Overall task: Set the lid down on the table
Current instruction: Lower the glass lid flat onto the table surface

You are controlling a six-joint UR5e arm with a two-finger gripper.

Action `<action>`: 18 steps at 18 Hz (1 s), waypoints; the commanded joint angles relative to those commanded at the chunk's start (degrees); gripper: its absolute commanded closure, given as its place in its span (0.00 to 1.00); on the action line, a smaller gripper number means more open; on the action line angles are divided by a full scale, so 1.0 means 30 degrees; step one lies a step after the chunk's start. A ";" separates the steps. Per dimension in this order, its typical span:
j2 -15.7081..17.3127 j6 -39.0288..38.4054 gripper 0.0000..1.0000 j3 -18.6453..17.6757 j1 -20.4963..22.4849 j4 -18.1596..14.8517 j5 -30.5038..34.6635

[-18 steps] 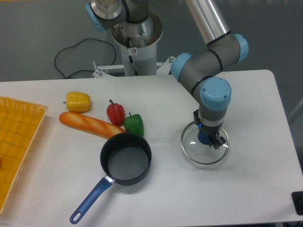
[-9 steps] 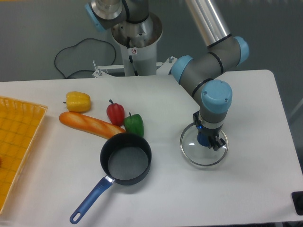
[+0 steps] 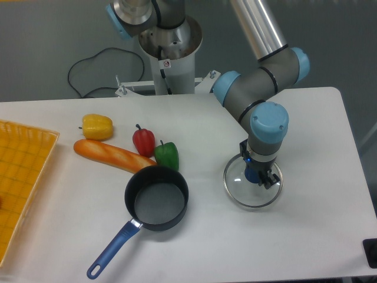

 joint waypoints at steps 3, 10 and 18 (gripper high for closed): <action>0.0000 0.0000 0.47 0.0000 0.0000 0.0000 0.0000; -0.0146 0.0000 0.47 0.0000 -0.0059 0.0029 0.0000; -0.0176 0.0000 0.44 0.0000 -0.0088 0.0029 0.0000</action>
